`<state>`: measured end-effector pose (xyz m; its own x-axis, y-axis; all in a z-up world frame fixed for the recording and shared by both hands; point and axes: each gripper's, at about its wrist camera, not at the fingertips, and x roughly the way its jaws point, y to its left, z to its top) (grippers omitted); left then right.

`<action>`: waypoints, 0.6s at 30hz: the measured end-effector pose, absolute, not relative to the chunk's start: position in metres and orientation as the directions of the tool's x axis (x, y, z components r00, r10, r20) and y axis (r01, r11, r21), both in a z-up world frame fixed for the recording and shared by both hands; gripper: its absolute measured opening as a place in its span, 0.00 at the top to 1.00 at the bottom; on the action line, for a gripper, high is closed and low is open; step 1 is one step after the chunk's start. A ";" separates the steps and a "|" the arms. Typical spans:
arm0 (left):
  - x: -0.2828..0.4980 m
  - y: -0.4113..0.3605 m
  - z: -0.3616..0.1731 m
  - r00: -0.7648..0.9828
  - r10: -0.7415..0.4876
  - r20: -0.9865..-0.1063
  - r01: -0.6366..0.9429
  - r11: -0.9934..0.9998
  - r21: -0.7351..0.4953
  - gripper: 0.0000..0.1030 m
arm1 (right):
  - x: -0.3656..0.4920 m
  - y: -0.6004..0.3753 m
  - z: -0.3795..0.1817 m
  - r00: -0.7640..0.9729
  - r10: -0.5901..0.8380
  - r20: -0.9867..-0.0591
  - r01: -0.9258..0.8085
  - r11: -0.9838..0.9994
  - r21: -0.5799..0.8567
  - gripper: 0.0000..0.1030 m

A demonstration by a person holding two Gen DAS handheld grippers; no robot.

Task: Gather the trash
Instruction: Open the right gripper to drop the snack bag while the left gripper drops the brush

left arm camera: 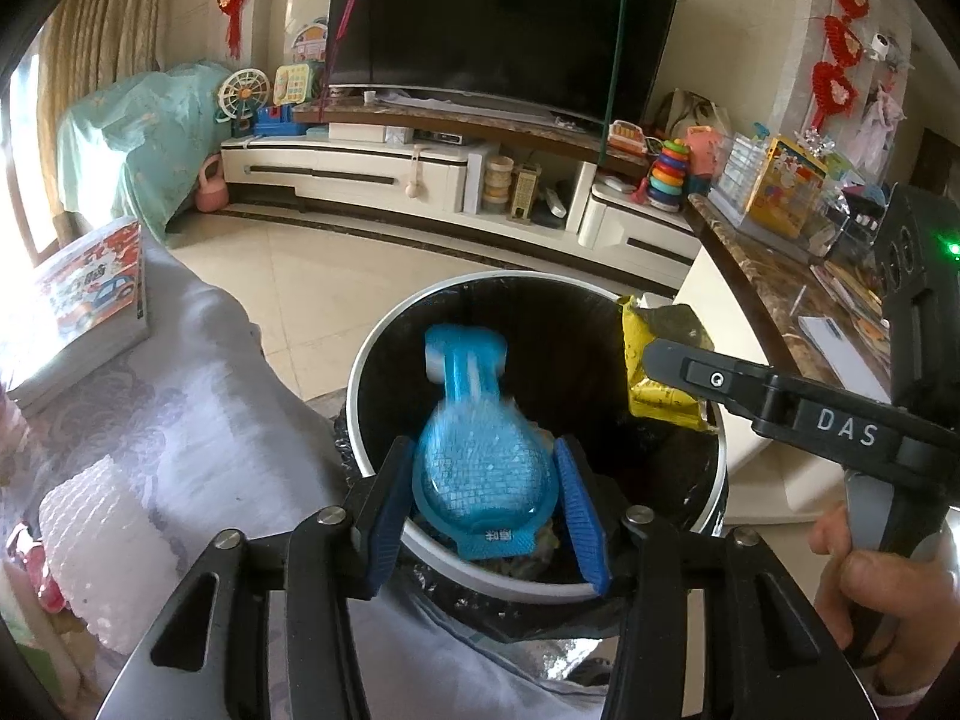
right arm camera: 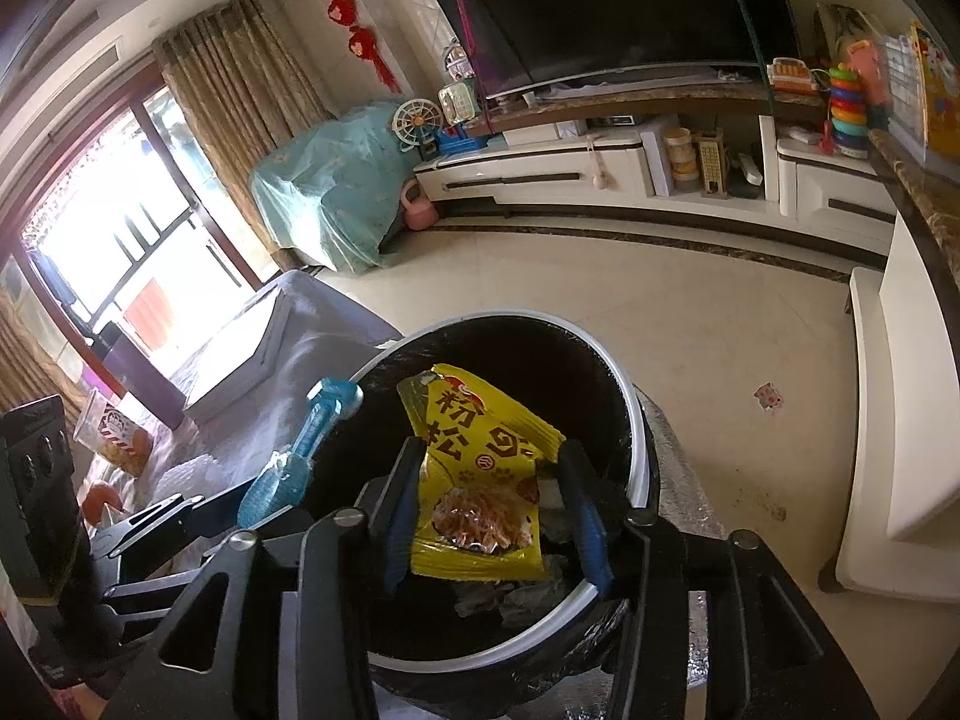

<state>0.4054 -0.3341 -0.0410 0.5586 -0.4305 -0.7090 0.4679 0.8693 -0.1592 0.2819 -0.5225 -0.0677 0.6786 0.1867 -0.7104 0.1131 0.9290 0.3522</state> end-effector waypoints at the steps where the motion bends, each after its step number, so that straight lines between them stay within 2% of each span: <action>1: 0.405 -0.334 -0.040 0.559 -0.433 -0.707 0.467 0.869 -0.163 0.44 | 0.282 -0.523 -0.067 0.679 0.188 -0.709 0.115 0.927 0.356 0.44; 2: 0.404 -0.333 -0.040 0.563 -0.432 -0.705 0.464 0.871 -0.164 0.40 | 0.282 -0.525 -0.066 0.683 0.190 -0.706 0.116 0.925 0.361 0.37; 4: 0.401 -0.330 -0.038 0.572 -0.430 -0.699 0.456 0.875 -0.164 0.39 | 0.279 -0.526 -0.064 0.692 0.186 -0.698 0.121 0.923 0.366 0.32; 13: 0.358 -0.301 -0.045 0.593 -0.412 -0.691 0.408 0.894 -0.184 0.36 | 0.258 -0.521 -0.055 0.721 0.203 -0.662 0.119 0.905 0.408 0.19; 18: 0.329 -0.276 -0.049 0.594 -0.409 -0.693 0.359 0.906 -0.227 0.36 | 0.239 -0.502 -0.053 0.724 0.225 -0.653 0.094 0.904 0.416 0.16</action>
<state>0.3293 -0.2760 -0.0489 0.5936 -0.4085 -0.6934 0.3586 0.9056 -0.2265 0.2393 -0.5022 -0.0529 0.7235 0.2250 -0.6526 0.0943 0.9043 0.4163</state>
